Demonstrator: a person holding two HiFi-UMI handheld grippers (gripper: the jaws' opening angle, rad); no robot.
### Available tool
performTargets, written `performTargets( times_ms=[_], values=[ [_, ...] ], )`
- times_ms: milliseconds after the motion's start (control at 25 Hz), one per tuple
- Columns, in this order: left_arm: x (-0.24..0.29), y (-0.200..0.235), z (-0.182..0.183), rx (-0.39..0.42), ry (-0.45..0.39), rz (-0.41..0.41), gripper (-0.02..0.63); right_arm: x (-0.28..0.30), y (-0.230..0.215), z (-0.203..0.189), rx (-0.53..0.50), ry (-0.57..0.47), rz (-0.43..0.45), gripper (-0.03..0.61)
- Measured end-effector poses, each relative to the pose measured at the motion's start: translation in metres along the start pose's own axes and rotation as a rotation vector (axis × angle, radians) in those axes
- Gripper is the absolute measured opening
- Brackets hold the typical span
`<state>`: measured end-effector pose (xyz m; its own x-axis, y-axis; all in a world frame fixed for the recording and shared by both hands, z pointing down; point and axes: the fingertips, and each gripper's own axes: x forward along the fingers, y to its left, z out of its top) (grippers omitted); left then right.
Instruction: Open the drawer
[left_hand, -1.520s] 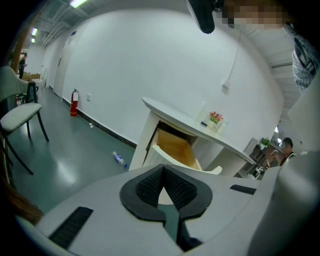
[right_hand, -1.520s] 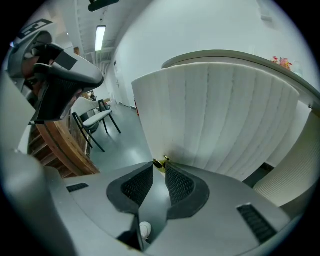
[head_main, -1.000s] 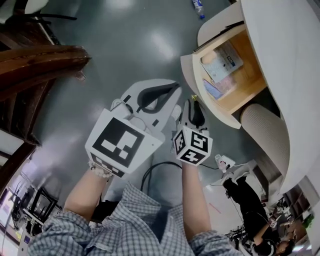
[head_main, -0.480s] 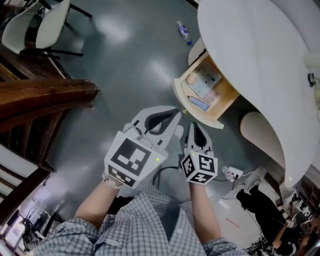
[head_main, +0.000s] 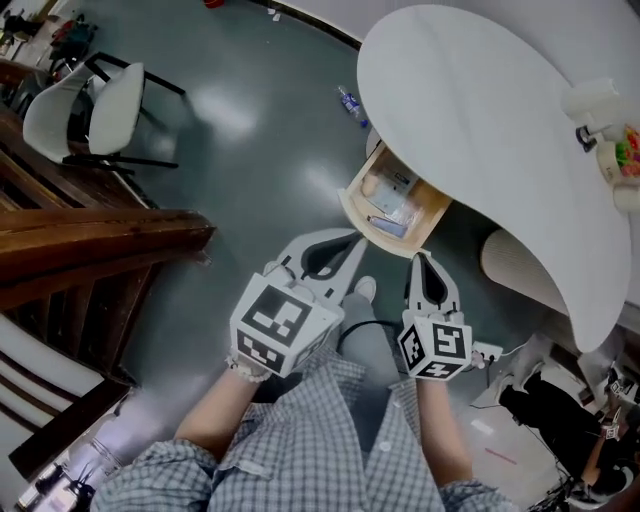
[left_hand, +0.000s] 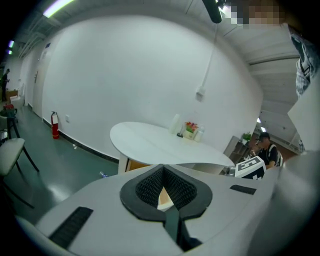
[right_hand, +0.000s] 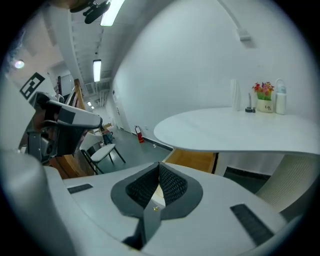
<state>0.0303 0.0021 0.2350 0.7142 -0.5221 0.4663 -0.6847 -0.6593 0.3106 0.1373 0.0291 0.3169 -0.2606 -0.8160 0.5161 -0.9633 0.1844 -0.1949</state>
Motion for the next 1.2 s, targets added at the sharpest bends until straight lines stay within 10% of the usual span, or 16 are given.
performTargets(
  times_ms=[1200],
  values=[
    [-0.028,-0.029,0.083,0.07,-0.1,0.029,-0.002,-0.066,-0.001,0.124,-0.131,-0.2,0.101,0.009]
  ],
)
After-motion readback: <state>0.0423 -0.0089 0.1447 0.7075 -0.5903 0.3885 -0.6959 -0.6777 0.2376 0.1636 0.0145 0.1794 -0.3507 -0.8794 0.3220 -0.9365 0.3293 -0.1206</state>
